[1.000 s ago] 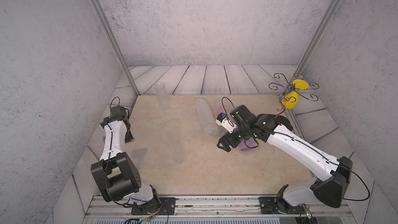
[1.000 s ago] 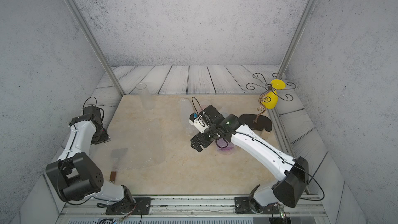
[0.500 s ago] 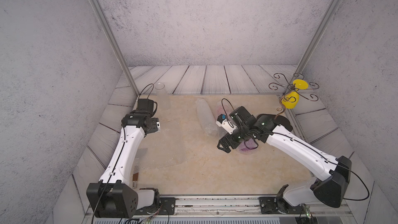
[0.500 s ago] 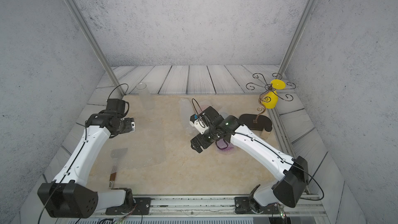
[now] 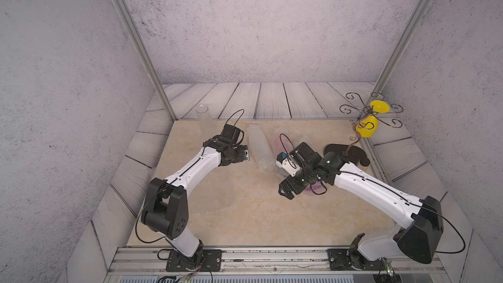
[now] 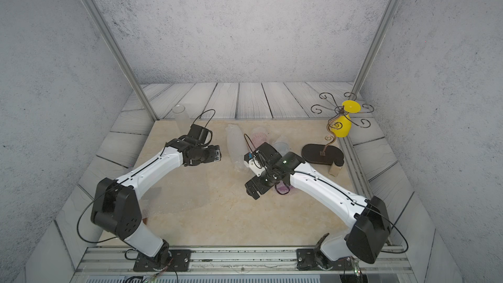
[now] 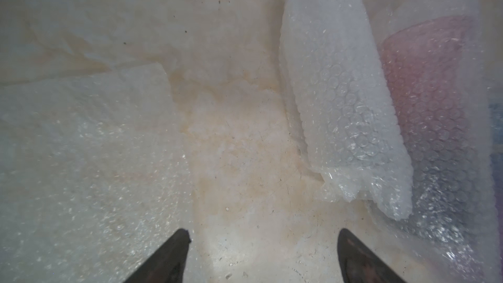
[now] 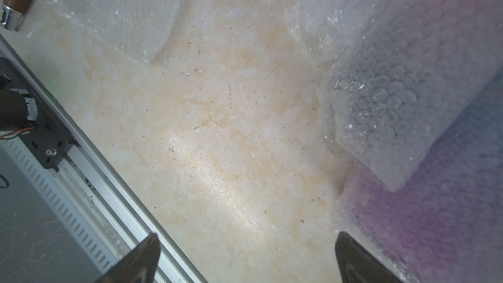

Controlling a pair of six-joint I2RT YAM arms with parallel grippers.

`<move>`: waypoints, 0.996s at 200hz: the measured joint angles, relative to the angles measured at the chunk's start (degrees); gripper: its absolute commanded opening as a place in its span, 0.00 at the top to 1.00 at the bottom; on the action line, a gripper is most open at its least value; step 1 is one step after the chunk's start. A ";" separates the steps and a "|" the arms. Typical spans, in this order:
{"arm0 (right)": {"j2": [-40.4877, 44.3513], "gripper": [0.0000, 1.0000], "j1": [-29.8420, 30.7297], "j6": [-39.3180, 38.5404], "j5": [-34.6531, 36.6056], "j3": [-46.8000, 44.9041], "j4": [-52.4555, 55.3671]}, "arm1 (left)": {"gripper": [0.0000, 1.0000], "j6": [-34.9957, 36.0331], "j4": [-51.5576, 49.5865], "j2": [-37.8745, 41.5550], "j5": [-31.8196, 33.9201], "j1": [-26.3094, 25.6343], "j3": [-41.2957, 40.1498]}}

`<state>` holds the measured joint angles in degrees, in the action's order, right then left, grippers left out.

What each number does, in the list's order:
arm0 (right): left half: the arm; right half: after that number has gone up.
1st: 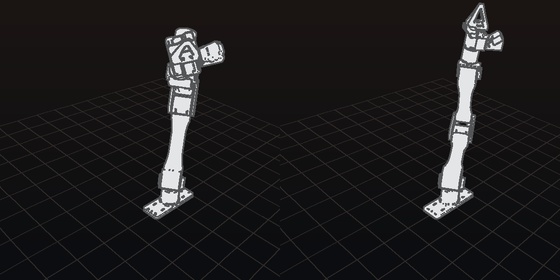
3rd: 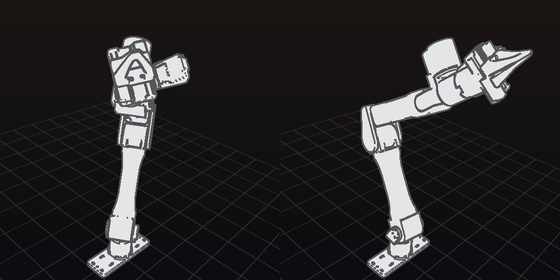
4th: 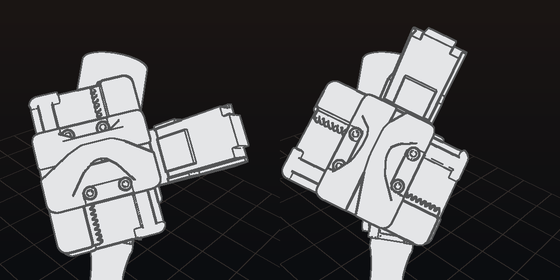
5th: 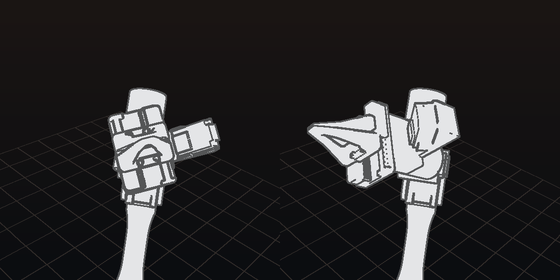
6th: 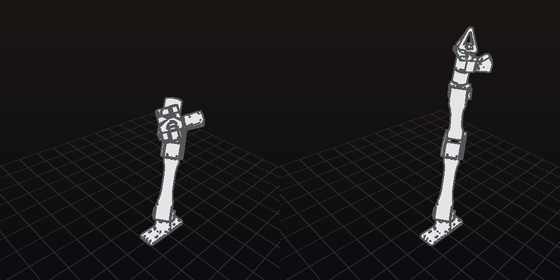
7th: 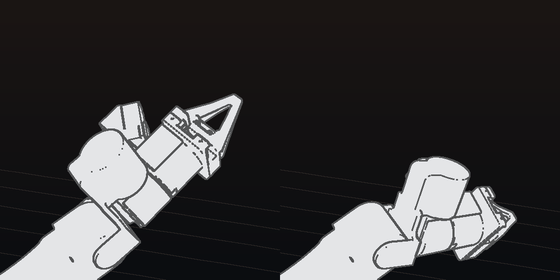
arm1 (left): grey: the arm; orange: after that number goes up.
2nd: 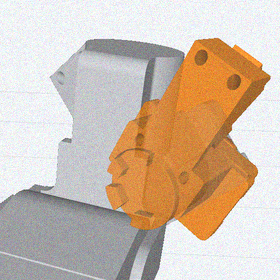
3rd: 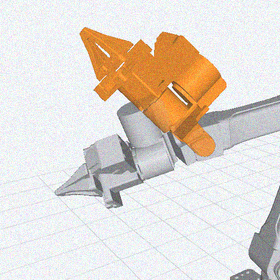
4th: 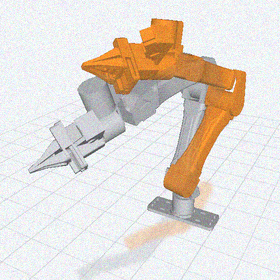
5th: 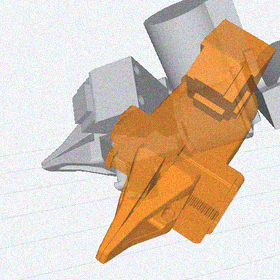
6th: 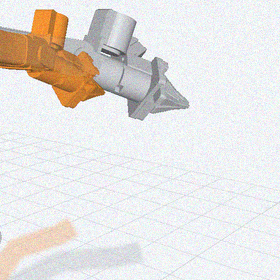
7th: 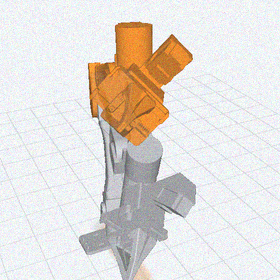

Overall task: Unwrap the vase from the bubble wrap
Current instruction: Move the bubble wrap to the center of the board.

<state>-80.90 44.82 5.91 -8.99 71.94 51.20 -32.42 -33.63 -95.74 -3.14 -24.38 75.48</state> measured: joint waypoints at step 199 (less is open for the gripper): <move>0.26 0.01 -3.08 1.64 -1.49 -1.31 -2.05 | 0.55 -13.03 7.04 -22.27 -4.61 -8.63 17.55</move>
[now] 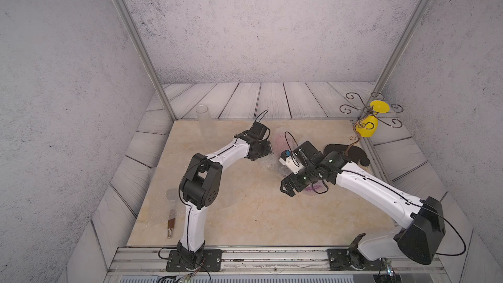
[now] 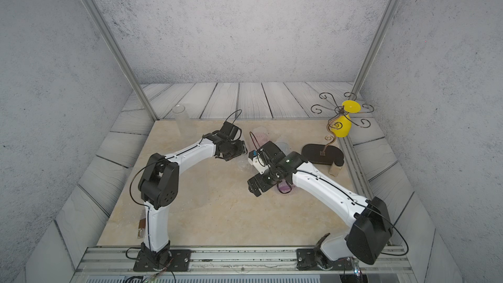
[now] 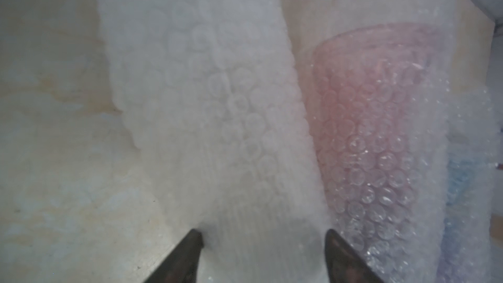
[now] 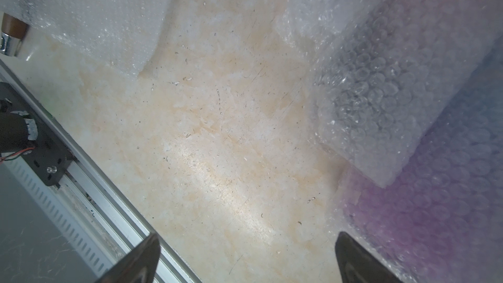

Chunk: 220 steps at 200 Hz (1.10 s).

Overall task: Unwrap the vase from the bubble wrap
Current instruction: Move the bubble wrap to the center of the board.

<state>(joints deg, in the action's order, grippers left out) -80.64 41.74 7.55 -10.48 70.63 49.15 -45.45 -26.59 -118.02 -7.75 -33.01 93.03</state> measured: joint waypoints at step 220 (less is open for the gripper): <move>-7.63 0.04 -3.85 0.11 -3.67 9.14 -3.67 | 1.00 1.46 -2.97 19.98 -1.25 -2.82 -18.88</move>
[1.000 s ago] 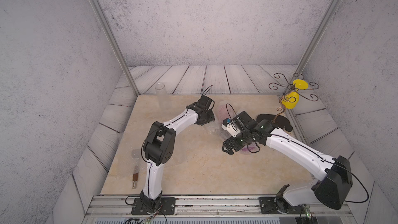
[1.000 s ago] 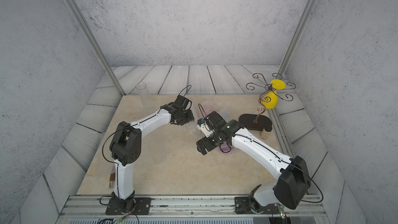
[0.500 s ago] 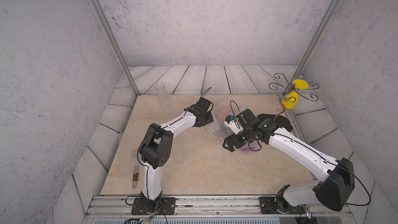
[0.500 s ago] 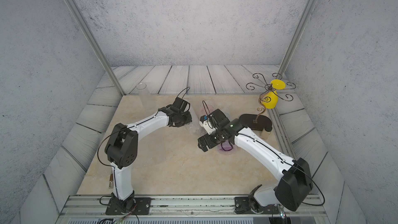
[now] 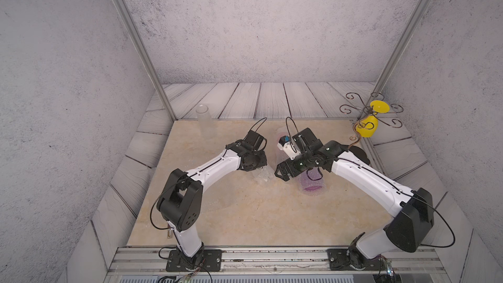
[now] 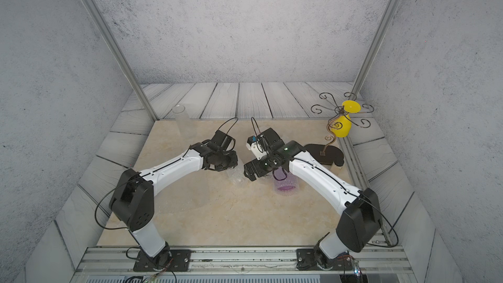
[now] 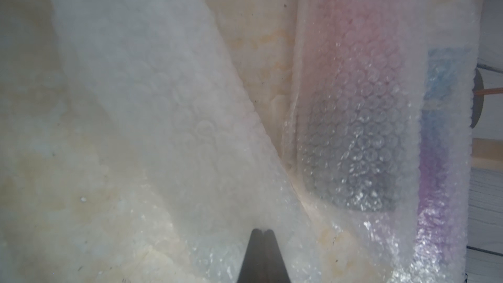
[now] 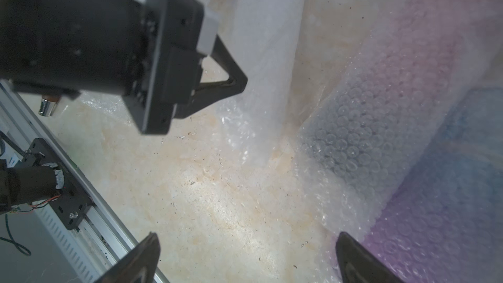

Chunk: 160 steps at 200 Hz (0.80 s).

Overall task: Unwrap the vase from the bubble wrap
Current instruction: Move the bubble wrap to the center of the board.

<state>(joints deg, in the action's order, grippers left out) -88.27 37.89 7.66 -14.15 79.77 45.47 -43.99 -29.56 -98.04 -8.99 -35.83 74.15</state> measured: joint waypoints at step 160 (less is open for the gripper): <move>-4.20 0.06 0.24 3.69 -18.80 -11.93 -7.61 | 0.74 -0.92 -1.73 18.21 -7.10 -0.72 -15.52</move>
<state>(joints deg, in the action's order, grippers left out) -92.47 38.13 11.35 -32.95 67.83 37.87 -44.91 -31.29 -79.83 -16.10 -36.56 58.63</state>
